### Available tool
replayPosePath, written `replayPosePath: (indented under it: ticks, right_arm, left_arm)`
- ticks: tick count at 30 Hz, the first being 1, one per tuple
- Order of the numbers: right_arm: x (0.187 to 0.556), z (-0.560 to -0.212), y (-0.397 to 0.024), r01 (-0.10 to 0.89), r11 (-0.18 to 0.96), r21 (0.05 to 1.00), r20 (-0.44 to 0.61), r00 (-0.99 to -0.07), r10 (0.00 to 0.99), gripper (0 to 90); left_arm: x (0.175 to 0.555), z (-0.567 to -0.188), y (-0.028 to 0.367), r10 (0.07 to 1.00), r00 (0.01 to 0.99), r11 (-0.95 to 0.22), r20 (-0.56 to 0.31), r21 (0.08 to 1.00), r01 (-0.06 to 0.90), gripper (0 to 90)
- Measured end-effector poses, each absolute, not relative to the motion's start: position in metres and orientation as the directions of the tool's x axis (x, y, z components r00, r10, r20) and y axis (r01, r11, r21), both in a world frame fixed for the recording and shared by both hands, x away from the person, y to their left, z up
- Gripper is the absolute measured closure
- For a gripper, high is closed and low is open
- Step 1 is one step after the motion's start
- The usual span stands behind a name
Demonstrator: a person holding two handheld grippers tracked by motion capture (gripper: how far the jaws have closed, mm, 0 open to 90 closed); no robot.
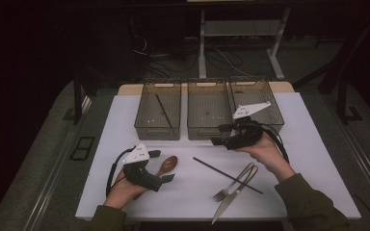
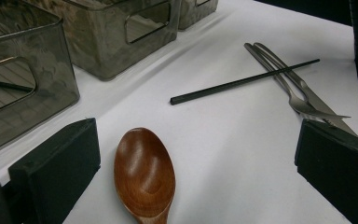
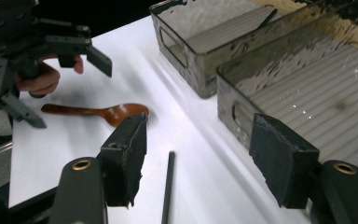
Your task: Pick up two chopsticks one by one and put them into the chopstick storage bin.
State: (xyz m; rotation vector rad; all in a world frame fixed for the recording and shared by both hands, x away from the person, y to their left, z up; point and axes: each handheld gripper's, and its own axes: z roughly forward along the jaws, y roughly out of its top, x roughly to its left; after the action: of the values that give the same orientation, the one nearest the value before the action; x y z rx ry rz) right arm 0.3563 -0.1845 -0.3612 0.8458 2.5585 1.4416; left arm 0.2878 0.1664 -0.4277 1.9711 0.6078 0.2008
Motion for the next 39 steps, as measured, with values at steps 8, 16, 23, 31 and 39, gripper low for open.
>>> replayPosePath:
  ticks: [8, 16, 23, 31, 39]
  right_arm:
    - [0.334, -0.378, -0.206, 0.424, 0.379, 0.822, 0.193, -0.834, 0.516, 35.8]
    - [0.316, -0.393, -0.225, 0.449, 0.373, 0.812, 0.206, -0.819, 0.535, 36.4]
    - [0.299, -0.401, -0.237, 0.46, 0.381, 0.803, 0.22, -0.821, 0.528, 38.7]
    - [0.285, -0.41, -0.245, 0.487, 0.386, 0.784, 0.264, -0.824, 0.502, 47.9]
    - [0.276, -0.418, -0.243, 0.497, 0.405, 0.767, 0.256, -0.817, 0.517, 51.7]
  left_arm:
    - [0.286, -0.428, 0.165, 0.5, 0.858, -0.36, -0.119, 0.872, 0.331, 0.0]
    - [0.283, -0.429, 0.165, 0.498, 0.86, -0.368, -0.114, 0.87, 0.328, 0.0]
    - [0.282, -0.428, 0.165, 0.499, 0.859, -0.363, -0.113, 0.873, 0.327, 0.0]
    - [0.282, -0.428, 0.166, 0.498, 0.861, -0.371, -0.102, 0.872, 0.318, 0.0]
    - [0.281, -0.432, 0.165, 0.505, 0.857, -0.377, -0.106, 0.866, 0.329, 0.0]
